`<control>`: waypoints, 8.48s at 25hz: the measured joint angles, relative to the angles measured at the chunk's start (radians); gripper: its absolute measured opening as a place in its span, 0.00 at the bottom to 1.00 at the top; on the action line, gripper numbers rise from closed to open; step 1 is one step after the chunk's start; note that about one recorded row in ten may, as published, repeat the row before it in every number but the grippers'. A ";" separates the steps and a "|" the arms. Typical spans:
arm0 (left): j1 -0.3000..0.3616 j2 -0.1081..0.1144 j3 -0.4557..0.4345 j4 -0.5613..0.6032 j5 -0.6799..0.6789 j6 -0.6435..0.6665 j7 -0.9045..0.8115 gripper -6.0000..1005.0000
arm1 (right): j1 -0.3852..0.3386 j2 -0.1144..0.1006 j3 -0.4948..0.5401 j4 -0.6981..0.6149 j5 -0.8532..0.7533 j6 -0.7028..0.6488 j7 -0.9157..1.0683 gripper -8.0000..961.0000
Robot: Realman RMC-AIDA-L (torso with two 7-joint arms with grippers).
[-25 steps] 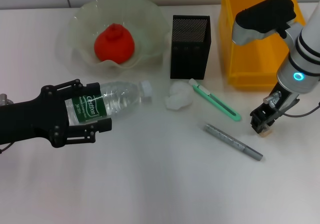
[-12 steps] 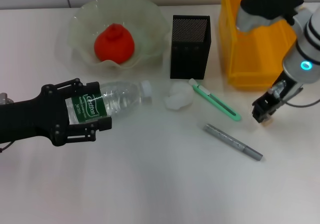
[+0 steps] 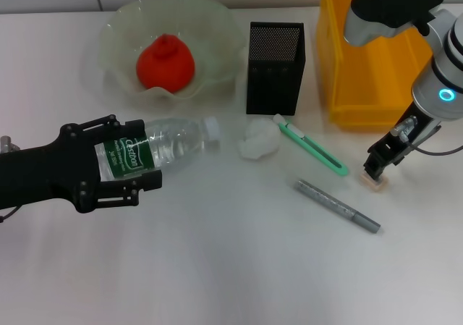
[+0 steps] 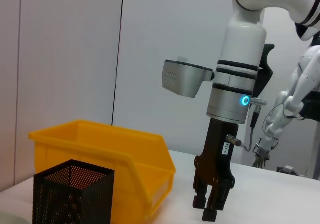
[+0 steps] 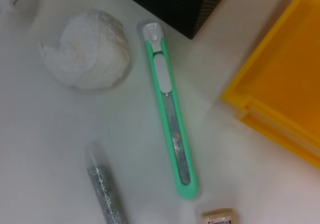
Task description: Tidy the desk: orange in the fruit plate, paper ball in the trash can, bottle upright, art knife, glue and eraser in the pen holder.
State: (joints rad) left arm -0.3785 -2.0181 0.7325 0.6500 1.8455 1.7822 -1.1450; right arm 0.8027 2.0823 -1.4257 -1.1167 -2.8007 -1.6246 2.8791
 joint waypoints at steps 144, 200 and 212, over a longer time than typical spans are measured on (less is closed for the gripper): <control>-0.209 -0.057 0.783 0.357 0.278 -0.735 -0.415 0.81 | -0.591 -0.001 0.515 -0.377 0.973 -0.228 -0.956 0.86; 0.113 -0.050 0.880 0.888 0.434 -0.770 -0.781 0.45 | -0.571 -0.001 0.607 -0.246 0.901 -0.263 -1.042 0.86; 0.185 -0.049 0.626 0.846 0.084 -0.668 -0.698 0.44 | -0.524 -0.002 0.607 -0.211 0.897 -0.260 -1.044 0.86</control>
State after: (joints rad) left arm -0.1933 -2.0674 1.3586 1.4959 1.9299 1.1143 -1.8433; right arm 0.2785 2.0798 -0.8192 -1.3276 -1.9035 -1.8843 1.8347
